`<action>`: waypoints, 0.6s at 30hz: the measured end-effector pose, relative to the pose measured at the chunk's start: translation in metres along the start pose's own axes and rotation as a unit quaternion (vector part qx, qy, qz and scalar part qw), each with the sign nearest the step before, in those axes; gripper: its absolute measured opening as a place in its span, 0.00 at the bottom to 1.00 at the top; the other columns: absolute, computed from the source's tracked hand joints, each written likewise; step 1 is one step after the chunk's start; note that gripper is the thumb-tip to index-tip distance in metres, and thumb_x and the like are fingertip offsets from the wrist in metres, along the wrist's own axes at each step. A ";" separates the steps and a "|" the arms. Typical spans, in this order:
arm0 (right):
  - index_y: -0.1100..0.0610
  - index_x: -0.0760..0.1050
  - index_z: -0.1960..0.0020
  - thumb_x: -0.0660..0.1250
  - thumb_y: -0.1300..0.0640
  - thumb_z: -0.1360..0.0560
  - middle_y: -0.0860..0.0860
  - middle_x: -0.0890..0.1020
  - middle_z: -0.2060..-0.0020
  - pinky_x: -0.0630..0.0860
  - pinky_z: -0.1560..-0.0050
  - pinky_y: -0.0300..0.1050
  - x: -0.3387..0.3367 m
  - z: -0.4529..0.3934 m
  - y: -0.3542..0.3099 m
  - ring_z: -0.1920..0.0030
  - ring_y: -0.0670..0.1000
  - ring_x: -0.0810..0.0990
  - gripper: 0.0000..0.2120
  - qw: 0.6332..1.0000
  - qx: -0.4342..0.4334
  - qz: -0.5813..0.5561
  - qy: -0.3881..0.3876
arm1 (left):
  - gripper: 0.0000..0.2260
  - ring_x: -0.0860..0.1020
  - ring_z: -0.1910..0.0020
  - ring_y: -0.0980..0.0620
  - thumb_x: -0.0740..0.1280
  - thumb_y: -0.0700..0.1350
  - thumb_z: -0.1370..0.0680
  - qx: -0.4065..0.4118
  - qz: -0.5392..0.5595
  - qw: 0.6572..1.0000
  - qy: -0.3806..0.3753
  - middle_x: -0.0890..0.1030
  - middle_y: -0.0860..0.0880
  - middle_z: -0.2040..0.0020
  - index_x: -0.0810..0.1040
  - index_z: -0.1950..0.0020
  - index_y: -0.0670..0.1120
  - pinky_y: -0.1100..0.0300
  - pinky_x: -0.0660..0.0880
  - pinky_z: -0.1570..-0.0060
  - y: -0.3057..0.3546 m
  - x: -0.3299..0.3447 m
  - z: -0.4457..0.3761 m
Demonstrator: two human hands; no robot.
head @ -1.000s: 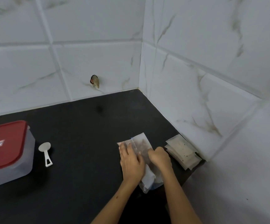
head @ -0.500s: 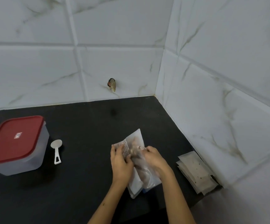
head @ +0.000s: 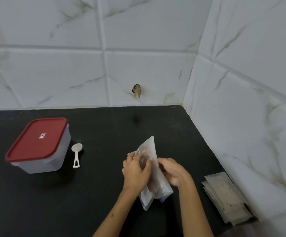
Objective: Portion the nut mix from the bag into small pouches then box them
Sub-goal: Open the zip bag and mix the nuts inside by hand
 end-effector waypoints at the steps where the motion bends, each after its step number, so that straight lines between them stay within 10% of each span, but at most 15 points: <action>1: 0.62 0.78 0.44 0.64 0.56 0.25 0.62 0.82 0.49 0.78 0.44 0.59 0.000 0.000 0.001 0.48 0.60 0.82 0.13 1.000 0.004 0.003 -0.005 | 0.19 0.63 0.30 0.47 0.63 0.54 0.21 0.011 0.004 1.000 0.005 0.65 0.49 0.28 0.74 0.33 0.48 0.54 0.63 0.32 0.002 0.001 0.001; 12: 0.65 0.79 0.49 0.70 0.62 0.27 0.61 0.83 0.55 0.79 0.48 0.57 -0.007 0.019 -0.012 0.54 0.58 0.82 0.09 0.990 -0.056 -0.128 -0.003 | 0.15 0.74 0.40 0.53 0.65 0.42 0.22 0.067 0.073 0.994 0.036 0.75 0.52 0.40 0.75 0.35 0.49 0.56 0.74 0.41 0.012 -0.007 0.003; 18: 0.64 0.80 0.46 0.70 0.62 0.27 0.61 0.84 0.53 0.80 0.50 0.53 -0.008 0.028 -0.026 0.53 0.58 0.84 0.10 0.989 -0.122 -0.086 0.000 | 0.10 0.77 0.48 0.57 0.64 0.38 0.21 0.134 0.095 0.985 0.050 0.79 0.52 0.45 0.80 0.43 0.46 0.73 0.73 0.55 0.031 -0.013 0.005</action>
Point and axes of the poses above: each hand's wrist, its own z-axis away from the middle knuckle, its own x-axis out of the palm, y = z × x, the point moved 6 cm from there along -z, towards the middle knuckle
